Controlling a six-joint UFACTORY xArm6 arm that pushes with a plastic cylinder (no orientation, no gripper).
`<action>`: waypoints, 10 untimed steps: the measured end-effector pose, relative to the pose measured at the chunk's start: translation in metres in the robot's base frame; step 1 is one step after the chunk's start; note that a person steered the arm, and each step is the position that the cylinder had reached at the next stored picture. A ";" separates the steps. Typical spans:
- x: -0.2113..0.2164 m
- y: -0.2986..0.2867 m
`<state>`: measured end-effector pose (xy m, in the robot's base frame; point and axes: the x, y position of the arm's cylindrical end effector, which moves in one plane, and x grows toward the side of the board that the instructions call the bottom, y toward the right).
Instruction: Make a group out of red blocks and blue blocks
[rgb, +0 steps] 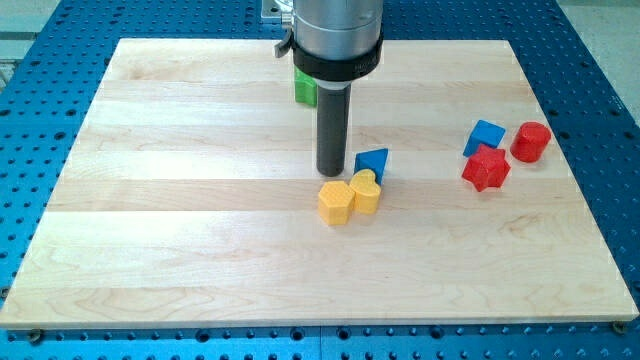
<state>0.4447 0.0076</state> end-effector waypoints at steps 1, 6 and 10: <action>0.003 -0.016; 0.019 0.121; 0.030 0.166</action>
